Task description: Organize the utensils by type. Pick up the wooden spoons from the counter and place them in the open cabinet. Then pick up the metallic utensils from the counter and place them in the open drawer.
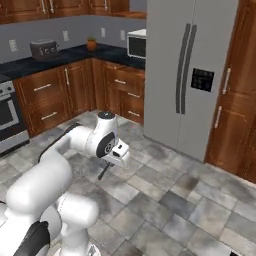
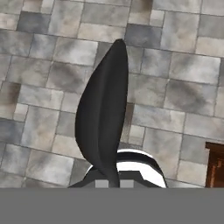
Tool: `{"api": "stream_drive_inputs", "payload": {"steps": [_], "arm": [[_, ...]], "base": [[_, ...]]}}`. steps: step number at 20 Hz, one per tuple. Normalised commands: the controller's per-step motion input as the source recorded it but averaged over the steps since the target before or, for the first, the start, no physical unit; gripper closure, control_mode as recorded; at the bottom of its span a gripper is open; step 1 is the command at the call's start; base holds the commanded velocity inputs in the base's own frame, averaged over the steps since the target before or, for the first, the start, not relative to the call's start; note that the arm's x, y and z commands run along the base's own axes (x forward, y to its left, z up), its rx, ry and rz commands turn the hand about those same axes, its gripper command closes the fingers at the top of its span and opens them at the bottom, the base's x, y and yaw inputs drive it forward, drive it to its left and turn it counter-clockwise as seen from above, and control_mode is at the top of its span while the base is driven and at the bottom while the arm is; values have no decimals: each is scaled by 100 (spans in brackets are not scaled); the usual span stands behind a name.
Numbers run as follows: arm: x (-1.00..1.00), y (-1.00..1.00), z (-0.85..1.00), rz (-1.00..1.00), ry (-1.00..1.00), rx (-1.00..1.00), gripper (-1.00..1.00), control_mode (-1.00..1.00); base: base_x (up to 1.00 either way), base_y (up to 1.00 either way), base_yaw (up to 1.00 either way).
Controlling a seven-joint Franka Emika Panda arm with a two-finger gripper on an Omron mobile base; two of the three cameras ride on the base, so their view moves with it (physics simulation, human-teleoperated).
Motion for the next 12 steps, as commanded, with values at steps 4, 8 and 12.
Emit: {"api": "stream_drive_inputs", "payload": {"steps": [4,8,12], "arm": [[0,0,0,0,0,0,100,100],[0,0,0,0,0,0,100,100],[0,0,0,0,0,0,100,100]], "base": [[23,-10,99],[45,-19,69],[79,-18,26]]}}
